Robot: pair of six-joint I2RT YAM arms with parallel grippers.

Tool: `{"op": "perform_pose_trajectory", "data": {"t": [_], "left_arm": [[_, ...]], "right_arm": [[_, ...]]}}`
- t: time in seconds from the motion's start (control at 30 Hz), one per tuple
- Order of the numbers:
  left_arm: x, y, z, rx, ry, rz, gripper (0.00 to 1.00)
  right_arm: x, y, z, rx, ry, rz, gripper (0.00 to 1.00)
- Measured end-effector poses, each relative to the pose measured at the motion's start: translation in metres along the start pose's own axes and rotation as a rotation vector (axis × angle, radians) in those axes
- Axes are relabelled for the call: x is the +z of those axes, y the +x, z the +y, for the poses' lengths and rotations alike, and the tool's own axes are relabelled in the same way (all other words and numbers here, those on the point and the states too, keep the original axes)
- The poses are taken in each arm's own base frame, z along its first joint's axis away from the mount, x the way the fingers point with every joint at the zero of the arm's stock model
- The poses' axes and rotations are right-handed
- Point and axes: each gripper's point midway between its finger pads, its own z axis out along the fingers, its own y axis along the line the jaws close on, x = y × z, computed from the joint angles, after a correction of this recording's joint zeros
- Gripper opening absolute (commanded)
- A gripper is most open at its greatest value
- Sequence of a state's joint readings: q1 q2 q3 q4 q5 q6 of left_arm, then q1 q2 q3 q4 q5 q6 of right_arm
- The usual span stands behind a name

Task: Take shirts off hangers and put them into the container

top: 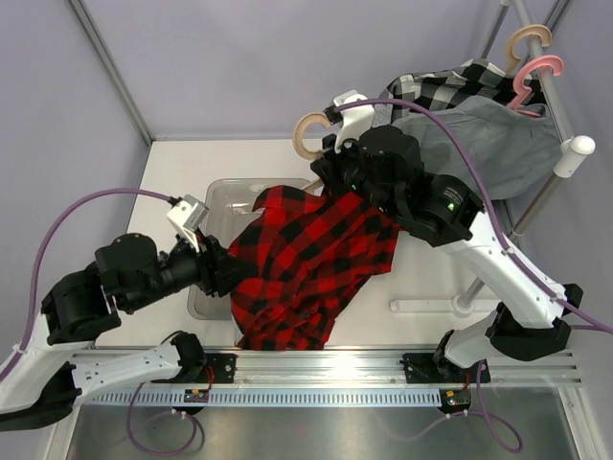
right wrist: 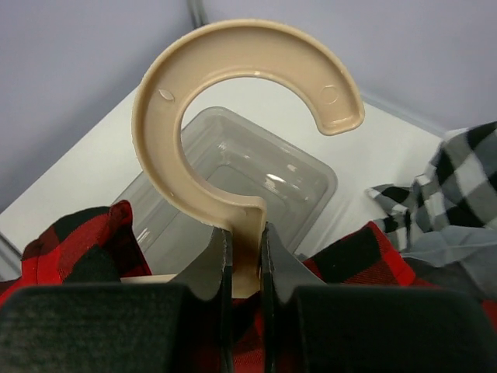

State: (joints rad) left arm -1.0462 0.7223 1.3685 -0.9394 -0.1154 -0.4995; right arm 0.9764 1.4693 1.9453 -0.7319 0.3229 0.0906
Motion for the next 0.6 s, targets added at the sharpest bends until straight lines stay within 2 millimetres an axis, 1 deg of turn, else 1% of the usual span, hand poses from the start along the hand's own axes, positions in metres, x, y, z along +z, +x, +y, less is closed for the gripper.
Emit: {"op": "perform_pose_trajectory", "data": {"t": [0.03,0.13,0.2,0.27,0.43,0.5,0.6], "left_arm": [[0.001,0.005,0.003,-0.004,-0.005,0.010,0.41],[0.008,0.026,0.011,-0.029,-0.029,0.053,0.01],[0.012,0.036,0.016,-0.034,-0.041,0.076,0.00],[0.016,0.037,0.016,-0.040,-0.044,0.077,0.00],[0.014,0.031,0.019,-0.053,-0.062,0.044,0.00],[0.009,0.026,0.022,-0.061,-0.071,0.012,0.00],[-0.004,0.016,0.024,-0.080,-0.072,-0.056,0.00]], "right_arm": [[-0.003,-0.004,-0.005,-0.005,0.023,-0.007,0.00],[-0.013,-0.020,-0.017,-0.016,0.077,-0.041,0.00],[-0.020,-0.026,-0.025,-0.032,0.109,-0.051,0.00],[-0.024,-0.026,-0.031,-0.048,0.143,-0.045,0.00],[-0.032,-0.030,-0.061,-0.074,0.317,-0.061,0.00],[-0.037,-0.036,-0.075,-0.071,0.400,-0.087,0.00],[-0.047,-0.040,-0.093,-0.039,0.498,-0.122,0.00]]}}
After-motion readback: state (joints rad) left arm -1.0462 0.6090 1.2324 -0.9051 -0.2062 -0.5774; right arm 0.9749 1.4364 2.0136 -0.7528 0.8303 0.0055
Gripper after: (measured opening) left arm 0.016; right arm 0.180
